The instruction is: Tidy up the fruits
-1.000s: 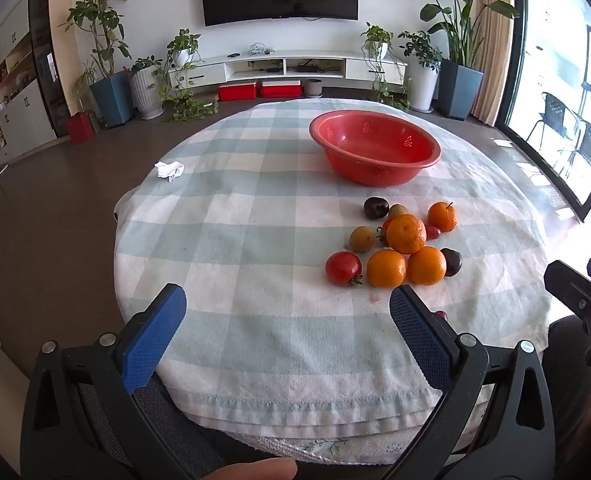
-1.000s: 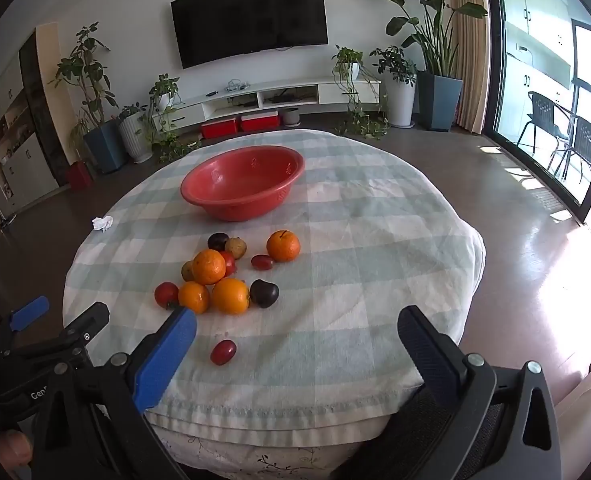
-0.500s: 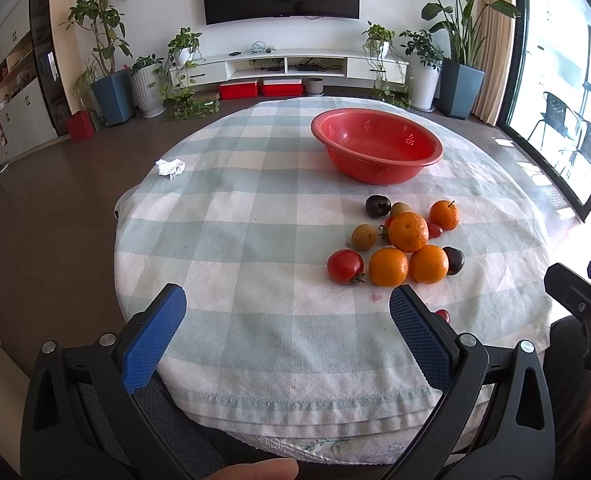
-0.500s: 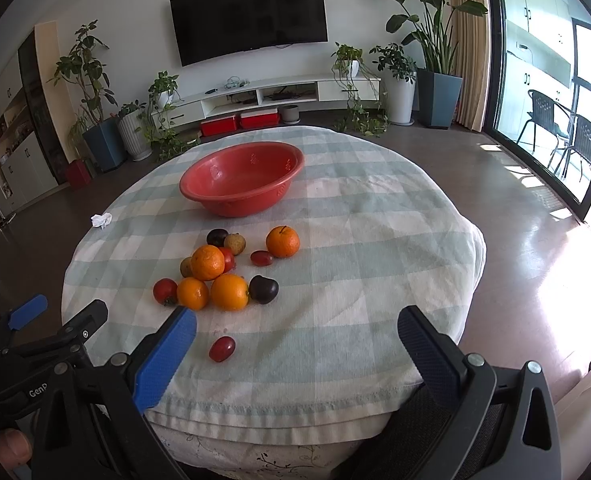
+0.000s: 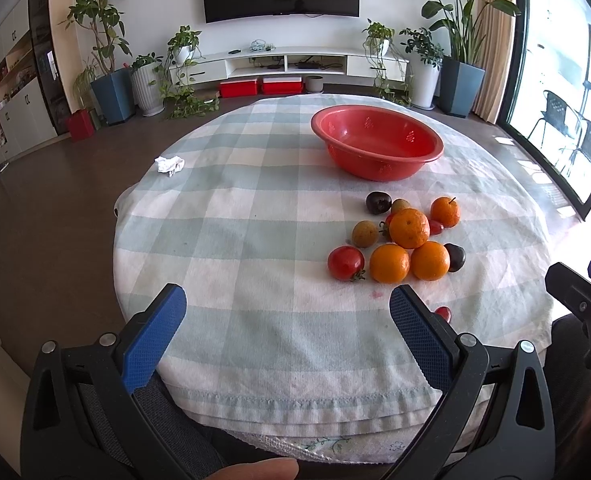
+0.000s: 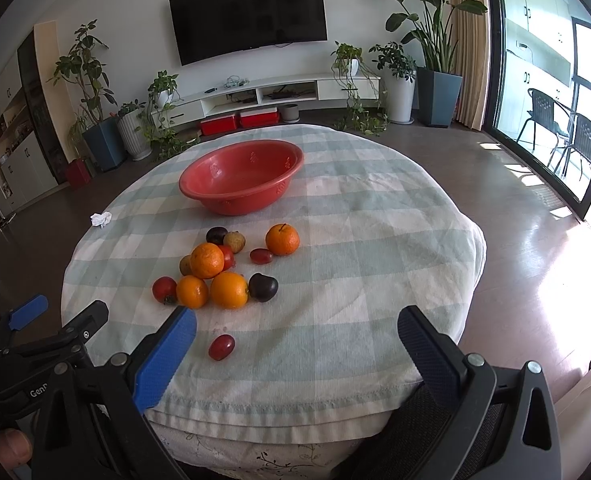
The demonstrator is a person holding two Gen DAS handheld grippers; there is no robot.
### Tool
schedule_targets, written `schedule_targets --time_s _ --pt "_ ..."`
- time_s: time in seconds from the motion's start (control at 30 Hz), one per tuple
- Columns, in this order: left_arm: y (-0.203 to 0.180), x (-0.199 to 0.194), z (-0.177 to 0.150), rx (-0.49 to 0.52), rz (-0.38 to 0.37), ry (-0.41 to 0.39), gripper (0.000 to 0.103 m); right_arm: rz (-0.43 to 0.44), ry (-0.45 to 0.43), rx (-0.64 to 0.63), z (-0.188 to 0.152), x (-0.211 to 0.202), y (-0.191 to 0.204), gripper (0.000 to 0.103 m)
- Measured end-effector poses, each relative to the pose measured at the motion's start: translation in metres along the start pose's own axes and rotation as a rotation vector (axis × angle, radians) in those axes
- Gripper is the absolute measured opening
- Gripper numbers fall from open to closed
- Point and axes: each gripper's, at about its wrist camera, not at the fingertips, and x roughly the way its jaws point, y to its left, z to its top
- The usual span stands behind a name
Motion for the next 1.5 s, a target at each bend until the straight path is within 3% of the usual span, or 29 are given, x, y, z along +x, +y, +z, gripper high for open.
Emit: schedule_targets --time_s 0.83,0.93,1.0,1.03,1.1,1.2,1.33,1.43,1.5 --pt "0.001 0.0 -0.004 -0.022 -0.021 -0.001 0.103 0.003 0.003 0.003 -0.002 0.002 0.0 0.103" --pt "0.003 0.008 -0.012 -0.036 -0.081 -0.023 0.103 0.022 0.001 0.004 -0.007 0.004 0.0 0.103" --pt "0.004 0.007 -0.013 -0.043 -0.154 -0.08 0.103 0.04 -0.002 0.001 -0.012 0.006 0.001 0.103" --pt "0.007 0.006 -0.015 -0.038 -0.241 -0.126 0.103 0.044 -0.006 -0.003 -0.015 0.007 0.001 0.103" --pt "0.011 0.008 -0.015 -0.134 -0.403 -0.175 0.103 0.054 -0.014 -0.02 -0.018 0.009 0.004 0.103" --pt "0.009 0.011 -0.017 -0.124 -0.428 -0.096 0.103 0.09 -0.007 -0.021 -0.024 0.013 0.004 0.103" --pt "0.02 0.043 -0.027 -0.031 -0.287 0.116 0.103 0.156 0.052 -0.004 -0.024 0.022 0.003 0.102" --pt "0.027 0.061 -0.019 -0.005 -0.276 0.152 0.103 0.173 0.103 -0.007 -0.024 0.03 0.002 0.098" --pt "0.026 0.068 -0.009 0.033 -0.312 0.154 0.103 0.172 0.146 -0.001 -0.021 0.037 0.001 0.098"
